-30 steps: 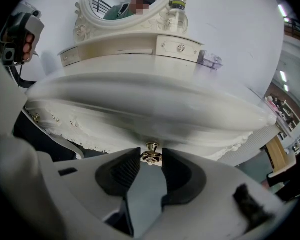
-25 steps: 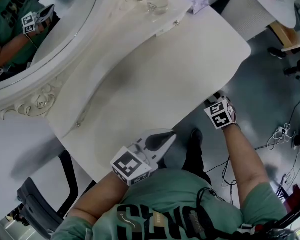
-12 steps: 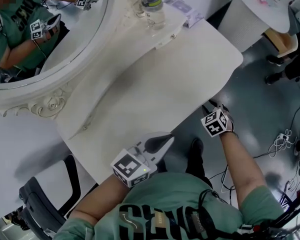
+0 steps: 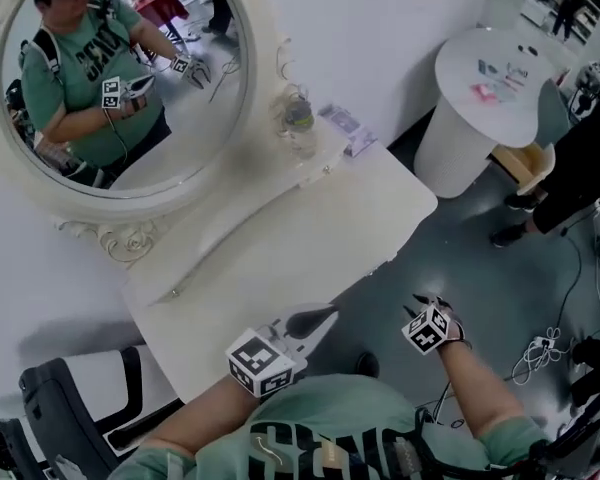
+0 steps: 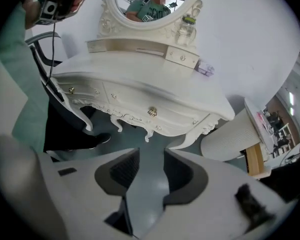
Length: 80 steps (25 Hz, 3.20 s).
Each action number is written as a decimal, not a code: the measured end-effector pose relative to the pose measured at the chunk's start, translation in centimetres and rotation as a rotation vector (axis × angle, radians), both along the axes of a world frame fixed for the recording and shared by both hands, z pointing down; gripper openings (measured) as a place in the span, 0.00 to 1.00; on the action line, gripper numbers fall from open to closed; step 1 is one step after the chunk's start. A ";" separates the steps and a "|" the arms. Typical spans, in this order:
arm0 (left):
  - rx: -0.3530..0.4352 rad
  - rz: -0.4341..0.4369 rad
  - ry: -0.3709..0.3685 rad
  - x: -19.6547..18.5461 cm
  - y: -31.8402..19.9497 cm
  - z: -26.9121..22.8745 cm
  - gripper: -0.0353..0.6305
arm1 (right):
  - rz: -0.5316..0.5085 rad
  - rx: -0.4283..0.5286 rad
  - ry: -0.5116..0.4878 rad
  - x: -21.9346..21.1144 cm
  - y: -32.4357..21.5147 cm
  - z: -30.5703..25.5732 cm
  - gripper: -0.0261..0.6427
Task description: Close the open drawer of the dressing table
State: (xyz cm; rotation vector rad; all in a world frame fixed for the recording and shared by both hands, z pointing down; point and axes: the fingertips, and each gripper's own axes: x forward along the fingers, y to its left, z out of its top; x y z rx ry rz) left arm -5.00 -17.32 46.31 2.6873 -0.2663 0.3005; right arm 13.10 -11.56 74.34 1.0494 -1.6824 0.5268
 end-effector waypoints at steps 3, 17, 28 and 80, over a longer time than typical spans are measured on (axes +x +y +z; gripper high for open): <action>0.040 -0.013 0.038 1.5 1.7 -2.9 0.06 | -0.048 0.038 -0.010 1.3 0.4 -3.7 0.27; 0.214 -0.290 0.141 -3.8 5.5 -11.0 0.06 | -0.242 0.233 -0.029 0.9 -3.2 -16.9 0.25; 0.341 -0.366 0.180 -15.8 -0.1 -16.3 0.06 | -0.249 0.407 -0.130 -10.2 -11.4 -26.9 0.22; 0.351 -0.831 0.098 -18.2 -6.6 -16.3 0.06 | -0.687 0.487 -0.817 -23.7 -22.0 -41.2 0.06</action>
